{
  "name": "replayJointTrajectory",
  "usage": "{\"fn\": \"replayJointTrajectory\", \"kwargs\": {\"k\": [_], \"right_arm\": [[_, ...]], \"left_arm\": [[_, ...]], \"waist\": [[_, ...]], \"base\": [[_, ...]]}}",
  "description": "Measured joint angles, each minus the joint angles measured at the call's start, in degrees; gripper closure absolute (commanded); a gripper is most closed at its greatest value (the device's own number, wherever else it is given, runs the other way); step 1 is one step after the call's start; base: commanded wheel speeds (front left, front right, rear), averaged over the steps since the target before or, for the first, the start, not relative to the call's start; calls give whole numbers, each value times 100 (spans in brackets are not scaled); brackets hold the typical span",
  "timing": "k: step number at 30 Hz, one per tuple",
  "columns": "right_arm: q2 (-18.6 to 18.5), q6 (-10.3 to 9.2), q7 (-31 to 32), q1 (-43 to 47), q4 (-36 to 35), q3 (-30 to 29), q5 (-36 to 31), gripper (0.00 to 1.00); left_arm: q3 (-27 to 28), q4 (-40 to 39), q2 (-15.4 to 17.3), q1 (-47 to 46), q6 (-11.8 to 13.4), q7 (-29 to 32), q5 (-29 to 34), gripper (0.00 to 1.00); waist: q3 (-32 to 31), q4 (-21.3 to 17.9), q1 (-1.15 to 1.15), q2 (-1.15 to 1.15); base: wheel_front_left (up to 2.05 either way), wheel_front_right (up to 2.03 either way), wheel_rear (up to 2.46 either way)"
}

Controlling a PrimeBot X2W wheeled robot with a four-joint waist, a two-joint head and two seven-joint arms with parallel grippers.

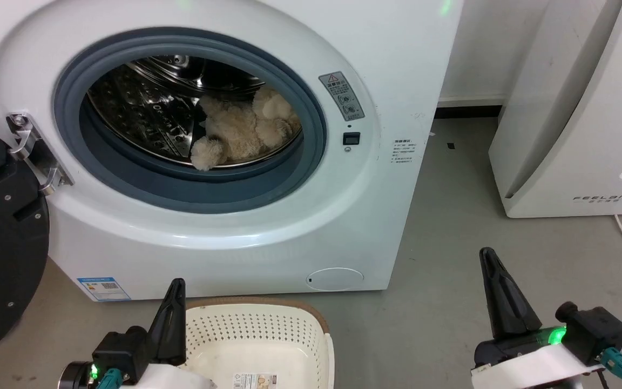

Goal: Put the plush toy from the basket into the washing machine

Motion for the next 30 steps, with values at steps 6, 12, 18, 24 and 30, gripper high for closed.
{"fn": "replayJointTrajectory", "kwargs": {"k": [6,12,18,24,30], "right_arm": [[0,0,77,0,-1,-34,-57,100],[0,0,135,0,-2,-65,-132,100],[0,0,193,0,-4,-90,-204,100],[0,0,280,0,-8,-124,-309,100],[0,0,345,0,-13,-157,-359,100]], "left_arm": [[75,-8,-46,-1,-23,71,83,100],[122,-21,-120,-1,-73,140,167,100],[191,-30,-163,-2,-119,194,261,100],[260,-48,-194,-2,-137,266,361,100],[314,-60,-257,-3,-183,347,450,100]], "waist": [[-15,10,0,0],[-29,20,0,0],[-44,30,0,0],[-58,40,0,0],[-73,51,0,0]], "base": [[0,0,0],[0,0,0],[0,0,0],[0,0,0],[0,0,0]]}}
